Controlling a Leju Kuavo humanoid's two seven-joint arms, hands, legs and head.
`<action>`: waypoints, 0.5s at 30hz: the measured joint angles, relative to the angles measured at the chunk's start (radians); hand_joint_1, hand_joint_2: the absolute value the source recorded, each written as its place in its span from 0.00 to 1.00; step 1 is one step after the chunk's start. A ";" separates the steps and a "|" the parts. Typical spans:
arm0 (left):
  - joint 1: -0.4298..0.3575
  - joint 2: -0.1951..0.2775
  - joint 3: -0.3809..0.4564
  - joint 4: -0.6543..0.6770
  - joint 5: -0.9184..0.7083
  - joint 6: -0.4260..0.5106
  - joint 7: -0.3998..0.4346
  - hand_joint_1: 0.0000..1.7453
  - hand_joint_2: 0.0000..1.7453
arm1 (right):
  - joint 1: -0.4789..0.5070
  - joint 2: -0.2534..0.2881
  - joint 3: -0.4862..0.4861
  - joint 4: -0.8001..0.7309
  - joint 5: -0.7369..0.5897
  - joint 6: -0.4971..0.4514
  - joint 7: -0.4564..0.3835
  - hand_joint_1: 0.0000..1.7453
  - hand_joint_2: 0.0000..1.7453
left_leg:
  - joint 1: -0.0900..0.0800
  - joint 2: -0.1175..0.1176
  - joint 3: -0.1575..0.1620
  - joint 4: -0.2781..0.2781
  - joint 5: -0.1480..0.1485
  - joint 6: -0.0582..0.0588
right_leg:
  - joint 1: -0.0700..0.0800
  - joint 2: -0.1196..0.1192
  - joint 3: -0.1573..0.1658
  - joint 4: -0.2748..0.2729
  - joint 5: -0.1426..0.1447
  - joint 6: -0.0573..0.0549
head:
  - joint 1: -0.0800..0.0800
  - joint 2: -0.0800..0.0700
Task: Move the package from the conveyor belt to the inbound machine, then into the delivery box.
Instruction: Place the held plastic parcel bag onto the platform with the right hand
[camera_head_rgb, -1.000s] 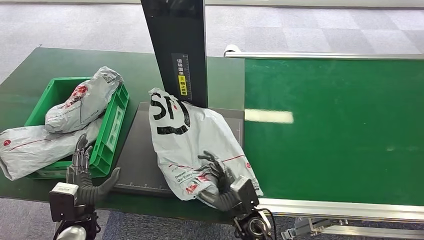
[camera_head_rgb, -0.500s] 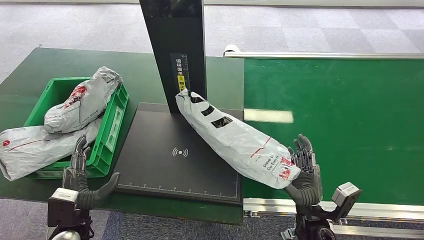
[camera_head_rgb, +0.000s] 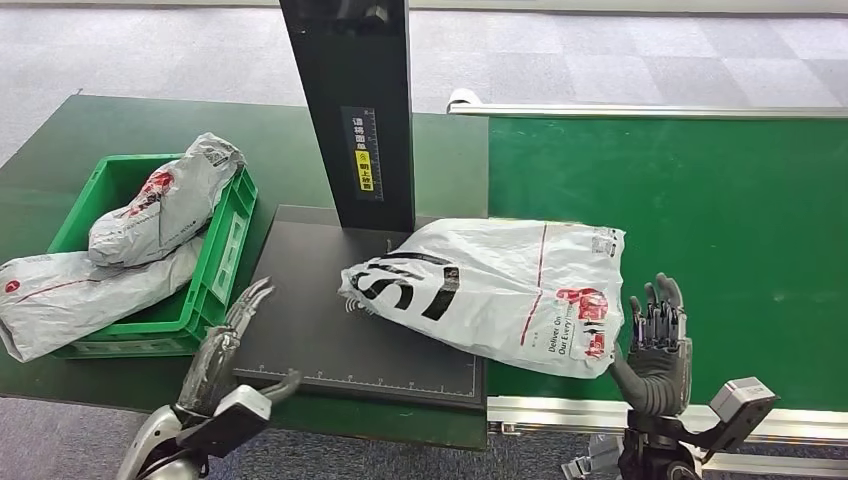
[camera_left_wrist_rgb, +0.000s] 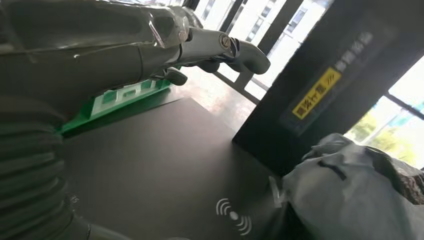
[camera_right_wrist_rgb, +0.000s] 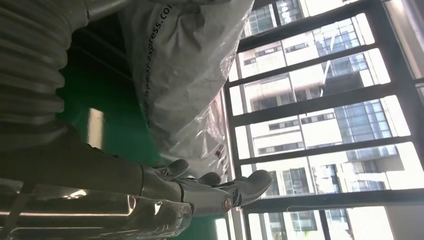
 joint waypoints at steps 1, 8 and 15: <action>-0.008 0.003 -0.028 0.011 -0.054 0.027 0.016 0.00 1.00 | 0.001 0.003 -0.010 -0.006 0.001 0.001 0.000 0.00 1.00 | 0.000 0.000 0.000 0.000 0.000 0.000 | 0.000 0.000 0.000 0.000 0.000 0.000 | 0.000 0.000; -0.101 0.013 -0.213 0.142 -0.203 0.226 0.093 0.00 1.00 | 0.005 0.024 -0.052 -0.040 -0.001 0.012 0.001 0.00 1.00 | 0.000 0.000 0.001 0.000 0.000 0.000 | 0.000 0.000 0.001 0.000 0.000 0.000 | 0.000 0.000; -0.147 0.012 -0.326 0.223 -0.241 0.300 0.128 0.00 1.00 | 0.016 0.037 -0.063 -0.060 -0.002 0.018 0.002 0.00 1.00 | 0.000 0.000 0.000 0.000 0.000 0.000 | 0.000 0.000 0.001 0.000 0.000 0.000 | 0.000 0.000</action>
